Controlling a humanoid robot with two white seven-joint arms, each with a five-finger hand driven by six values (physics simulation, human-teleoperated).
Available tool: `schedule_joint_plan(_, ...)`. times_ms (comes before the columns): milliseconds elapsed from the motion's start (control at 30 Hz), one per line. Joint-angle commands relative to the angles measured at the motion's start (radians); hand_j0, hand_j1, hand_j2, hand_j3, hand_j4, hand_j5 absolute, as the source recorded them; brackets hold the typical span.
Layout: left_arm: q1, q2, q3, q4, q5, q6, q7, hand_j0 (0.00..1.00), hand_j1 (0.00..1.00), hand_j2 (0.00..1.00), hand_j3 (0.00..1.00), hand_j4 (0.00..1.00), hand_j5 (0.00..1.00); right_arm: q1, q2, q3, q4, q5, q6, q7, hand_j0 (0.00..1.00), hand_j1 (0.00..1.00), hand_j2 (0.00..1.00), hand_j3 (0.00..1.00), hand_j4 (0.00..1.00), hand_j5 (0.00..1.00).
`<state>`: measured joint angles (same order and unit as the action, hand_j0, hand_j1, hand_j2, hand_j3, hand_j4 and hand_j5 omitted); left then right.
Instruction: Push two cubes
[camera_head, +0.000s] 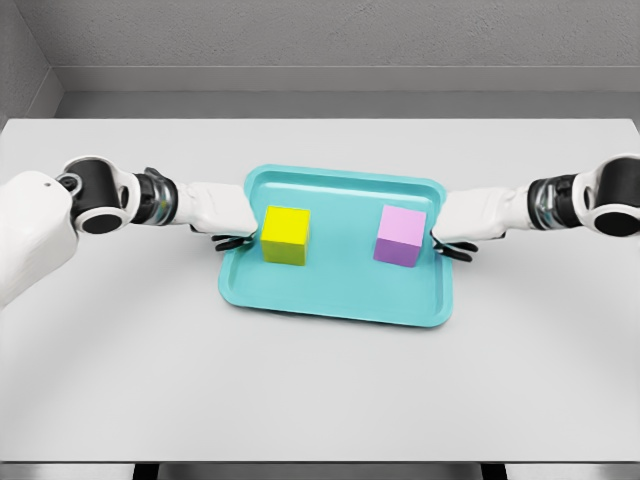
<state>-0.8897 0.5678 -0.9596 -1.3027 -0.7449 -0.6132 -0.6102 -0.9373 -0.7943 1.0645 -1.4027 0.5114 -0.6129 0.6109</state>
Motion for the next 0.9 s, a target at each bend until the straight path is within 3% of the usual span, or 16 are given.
schedule_joint_plan(0, 0.000, -0.009, 0.001, 0.000, 0.009, 0.002, -0.001, 0.00, 0.00, 0.00, 0.00, 0.00, 0.00, 0.000, 0.010, 0.005, 0.014, -0.002, 0.002, 0.000, 0.00, 0.00, 0.00, 0.00, 0.00, 0.00)
schedule_joint_plan(367, -0.002, -0.026, 0.002, 0.000, 0.009, 0.002, -0.001, 0.00, 0.00, 0.00, 0.00, 0.00, 0.00, -0.020, 0.041, 0.023, 0.071, 0.016, 0.002, 0.000, 0.00, 0.00, 0.00, 0.00, 0.00, 0.00)
schedule_joint_plan(500, -0.023, -0.042, 0.033, 0.086, 0.009, 0.002, -0.001, 0.00, 0.00, 0.00, 0.00, 0.00, 0.00, -0.021, 0.044, 0.028, 0.071, 0.015, 0.002, 0.000, 0.00, 0.00, 0.00, 0.00, 0.00, 0.00)
schedule_joint_plan(867, -0.023, -0.097, 0.033, 0.118, 0.009, 0.002, -0.001, 0.00, 0.00, 0.00, 0.00, 0.00, 0.00, -0.043, 0.081, 0.029, 0.071, 0.018, 0.002, 0.000, 0.00, 0.00, 0.00, 0.00, 0.00, 0.00)
